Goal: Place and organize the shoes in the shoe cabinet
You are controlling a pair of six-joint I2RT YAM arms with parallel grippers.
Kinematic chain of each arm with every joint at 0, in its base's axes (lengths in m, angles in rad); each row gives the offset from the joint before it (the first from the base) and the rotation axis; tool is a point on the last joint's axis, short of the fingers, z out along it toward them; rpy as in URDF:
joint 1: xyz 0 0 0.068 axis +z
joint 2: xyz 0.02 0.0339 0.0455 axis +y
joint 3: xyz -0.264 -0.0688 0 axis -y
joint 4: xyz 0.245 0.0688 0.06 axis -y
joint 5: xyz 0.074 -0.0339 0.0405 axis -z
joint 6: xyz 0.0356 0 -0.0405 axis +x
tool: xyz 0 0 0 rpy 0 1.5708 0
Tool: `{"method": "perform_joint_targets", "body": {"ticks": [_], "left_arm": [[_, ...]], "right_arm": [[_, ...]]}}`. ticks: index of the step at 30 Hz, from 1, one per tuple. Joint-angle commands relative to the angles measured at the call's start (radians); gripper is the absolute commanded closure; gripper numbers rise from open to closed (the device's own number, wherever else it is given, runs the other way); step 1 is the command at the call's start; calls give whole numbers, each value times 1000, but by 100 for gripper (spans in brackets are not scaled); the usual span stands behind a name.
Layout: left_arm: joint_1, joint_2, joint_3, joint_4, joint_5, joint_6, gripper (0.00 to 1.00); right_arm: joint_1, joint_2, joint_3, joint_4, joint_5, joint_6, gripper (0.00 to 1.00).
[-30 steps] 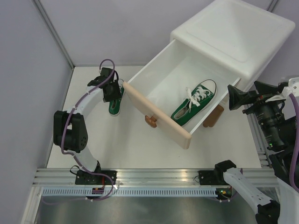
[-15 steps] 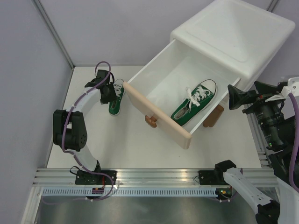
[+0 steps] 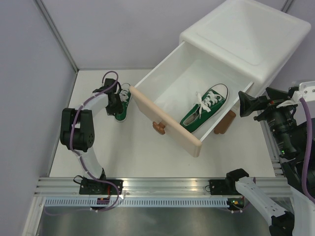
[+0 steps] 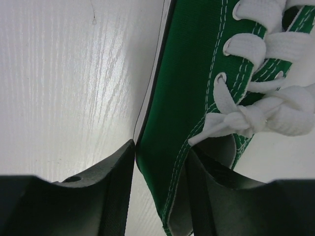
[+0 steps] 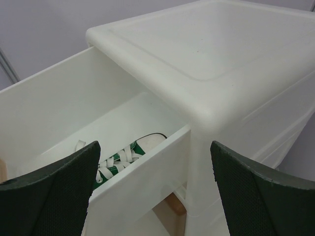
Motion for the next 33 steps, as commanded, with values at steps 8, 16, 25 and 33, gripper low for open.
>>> {"method": "perform_joint_targets", "body": {"ticks": [8, 16, 25, 33], "left_arm": [[10, 40, 9, 24, -9, -4, 77], [12, -34, -8, 26, 13, -10, 98], [12, -183, 20, 24, 4, -30, 98], [12, -356, 58, 17, -15, -90, 98]], "right_arm": [[3, -15, -4, -11, 9, 1, 4], [4, -16, -2, -8, 3, 5, 4], [3, -24, -1, -13, 6, 5, 4], [4, -27, -5, -11, 4, 7, 4]]}}
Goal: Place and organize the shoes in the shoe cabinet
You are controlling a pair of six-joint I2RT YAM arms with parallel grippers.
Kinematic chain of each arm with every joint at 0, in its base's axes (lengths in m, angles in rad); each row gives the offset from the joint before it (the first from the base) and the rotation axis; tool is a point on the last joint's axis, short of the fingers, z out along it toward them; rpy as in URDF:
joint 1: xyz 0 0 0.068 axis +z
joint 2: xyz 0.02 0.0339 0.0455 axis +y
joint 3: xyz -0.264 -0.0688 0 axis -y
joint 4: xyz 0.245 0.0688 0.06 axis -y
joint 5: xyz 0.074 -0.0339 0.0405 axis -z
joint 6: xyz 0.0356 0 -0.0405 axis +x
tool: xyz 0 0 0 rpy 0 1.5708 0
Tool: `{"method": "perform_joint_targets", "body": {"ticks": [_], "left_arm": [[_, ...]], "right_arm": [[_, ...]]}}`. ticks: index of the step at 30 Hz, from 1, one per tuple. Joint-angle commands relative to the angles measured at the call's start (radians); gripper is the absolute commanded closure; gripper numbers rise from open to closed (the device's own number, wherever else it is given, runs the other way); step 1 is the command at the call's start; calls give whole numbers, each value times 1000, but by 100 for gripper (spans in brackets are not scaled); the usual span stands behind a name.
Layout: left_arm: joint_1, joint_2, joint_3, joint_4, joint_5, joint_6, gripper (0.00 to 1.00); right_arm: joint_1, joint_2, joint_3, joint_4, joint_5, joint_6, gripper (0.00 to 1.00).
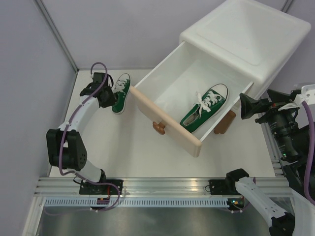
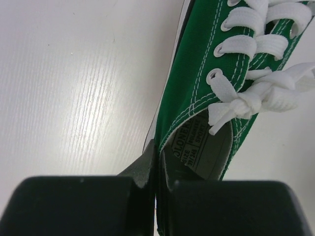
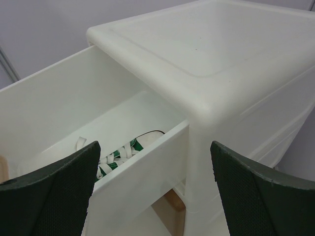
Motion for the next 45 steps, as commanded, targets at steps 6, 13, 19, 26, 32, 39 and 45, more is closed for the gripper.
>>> {"method": "perform_joint_targets", "body": {"ticks": [6, 13, 19, 26, 32, 39, 45], "left_arm": [[-1, -212, 142, 30, -32, -128, 98], [-1, -285, 187, 26, -34, -190, 98], [-1, -269, -92, 79, -27, -237, 98], [-1, -217, -373, 170, -7, -285, 98], [-1, -222, -415, 136, 13, -212, 97], [-3, -208, -370, 52, -53, -98, 61], [-4, -168, -339, 20, -53, -69, 46]], "right_arm": [[3, -10, -3, 6, 3, 5, 4], [4, -13, -8, 5, -6, 7, 4], [4, -29, -28, 6, -13, 11, 4], [4, -36, -58, 5, -13, 14, 4], [4, -35, -72, 9, -16, 16, 4], [4, -35, -86, 19, -26, 22, 4], [3, -40, -98, 20, -26, 24, 4]]}}
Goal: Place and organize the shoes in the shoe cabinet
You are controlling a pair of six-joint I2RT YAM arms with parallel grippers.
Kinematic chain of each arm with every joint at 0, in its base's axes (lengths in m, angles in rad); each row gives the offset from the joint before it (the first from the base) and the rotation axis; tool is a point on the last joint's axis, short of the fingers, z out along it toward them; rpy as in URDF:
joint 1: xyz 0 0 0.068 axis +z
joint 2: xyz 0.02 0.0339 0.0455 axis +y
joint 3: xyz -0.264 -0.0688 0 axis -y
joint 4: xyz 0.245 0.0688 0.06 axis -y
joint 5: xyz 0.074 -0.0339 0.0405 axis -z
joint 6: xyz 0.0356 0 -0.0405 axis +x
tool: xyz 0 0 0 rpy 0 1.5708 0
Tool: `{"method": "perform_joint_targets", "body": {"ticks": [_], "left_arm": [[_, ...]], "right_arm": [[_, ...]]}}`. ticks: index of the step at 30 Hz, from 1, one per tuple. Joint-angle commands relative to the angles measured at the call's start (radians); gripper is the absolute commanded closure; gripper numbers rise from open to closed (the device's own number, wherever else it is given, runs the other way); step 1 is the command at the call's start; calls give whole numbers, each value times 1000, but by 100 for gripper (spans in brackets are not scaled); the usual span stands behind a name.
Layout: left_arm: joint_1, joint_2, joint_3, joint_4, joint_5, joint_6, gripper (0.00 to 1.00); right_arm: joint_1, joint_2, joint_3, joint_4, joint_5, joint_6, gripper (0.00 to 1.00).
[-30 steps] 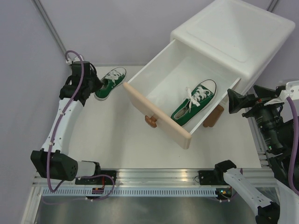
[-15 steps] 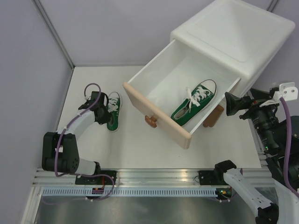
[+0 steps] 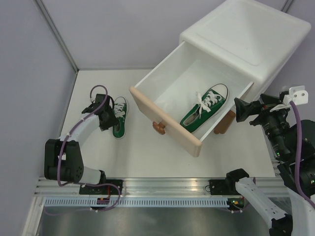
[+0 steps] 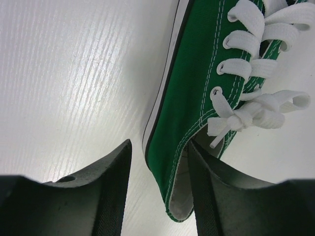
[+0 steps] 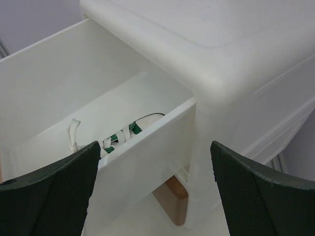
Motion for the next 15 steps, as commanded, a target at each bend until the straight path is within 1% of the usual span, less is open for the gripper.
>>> {"method": "perform_joint_targets", "body": {"ticks": [1, 6, 12, 13, 15], "left_arm": [[-5, 37, 44, -20, -14, 61, 46], [-33, 101, 64, -20, -2, 68, 46], [-58, 150, 91, -37, -81, 73, 48], [-58, 159, 96, -41, -117, 76, 48], [-58, 167, 105, -52, -140, 79, 51]], "right_arm": [[4, -9, -8, 28, -15, 12, 4], [3, -10, -13, 28, -14, 12, 4], [3, -15, -19, 27, -8, 7, 4], [4, -15, -21, 27, -8, 10, 4], [3, -16, -22, 27, -9, 11, 4]]}}
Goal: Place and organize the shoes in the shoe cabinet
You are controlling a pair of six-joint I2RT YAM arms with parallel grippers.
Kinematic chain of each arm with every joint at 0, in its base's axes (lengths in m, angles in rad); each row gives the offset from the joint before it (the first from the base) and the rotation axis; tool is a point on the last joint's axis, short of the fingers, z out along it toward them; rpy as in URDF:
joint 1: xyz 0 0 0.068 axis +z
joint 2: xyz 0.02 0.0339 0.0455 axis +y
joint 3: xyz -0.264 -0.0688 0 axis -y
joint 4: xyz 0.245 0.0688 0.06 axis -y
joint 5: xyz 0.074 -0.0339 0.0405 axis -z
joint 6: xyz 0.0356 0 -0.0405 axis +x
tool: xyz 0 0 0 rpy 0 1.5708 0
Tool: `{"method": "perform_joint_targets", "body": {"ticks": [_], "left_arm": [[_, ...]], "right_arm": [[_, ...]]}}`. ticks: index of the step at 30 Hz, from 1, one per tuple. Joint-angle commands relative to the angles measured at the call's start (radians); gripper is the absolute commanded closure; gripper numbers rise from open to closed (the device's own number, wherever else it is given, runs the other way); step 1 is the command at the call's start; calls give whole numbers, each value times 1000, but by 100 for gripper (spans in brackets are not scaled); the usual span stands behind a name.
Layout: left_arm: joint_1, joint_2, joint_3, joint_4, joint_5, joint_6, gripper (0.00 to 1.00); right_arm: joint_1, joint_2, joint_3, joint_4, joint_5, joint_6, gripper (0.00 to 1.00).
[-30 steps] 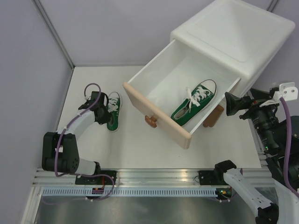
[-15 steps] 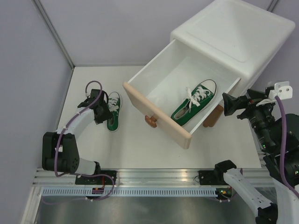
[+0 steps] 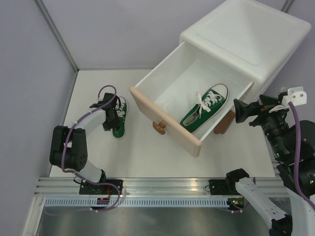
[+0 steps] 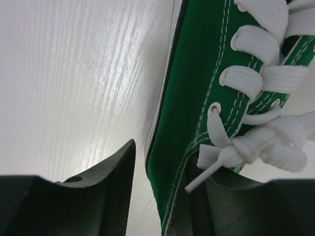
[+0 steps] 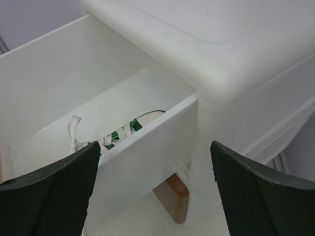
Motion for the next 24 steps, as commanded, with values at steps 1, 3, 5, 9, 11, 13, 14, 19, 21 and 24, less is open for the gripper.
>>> {"method": "perform_joint_targets", "body": {"ticks": [1, 3, 5, 9, 11, 13, 14, 19, 21, 24], "left_arm": [[-2, 21, 49, -20, -90, 40, 52], [-2, 31, 55, -28, -98, 46, 53], [-2, 42, 60, -37, -118, 46, 55], [-2, 13, 55, -66, -136, 32, 59], [-2, -17, 55, -72, -144, 31, 59], [-2, -30, 55, -80, -156, 29, 59], [-2, -34, 57, -80, -154, 31, 59], [-2, 1, 69, -77, -119, 42, 59], [-2, 31, 86, -74, -101, 51, 59], [-2, 56, 112, -63, -88, 63, 59]], "right_arm": [[3, -5, -8, 27, 1, 9, 4], [4, -8, -13, 27, 1, 11, 4], [4, -8, -16, 27, 1, 11, 4], [4, -11, -17, 27, 4, 7, 4], [3, -13, -17, 27, 5, 7, 4], [4, -13, -20, 28, 5, 9, 4], [3, -13, -22, 28, 2, 11, 4], [3, -17, -31, 34, 1, 12, 4], [3, -18, -33, 34, 2, 14, 4], [3, -21, -37, 31, 4, 11, 4]]}}
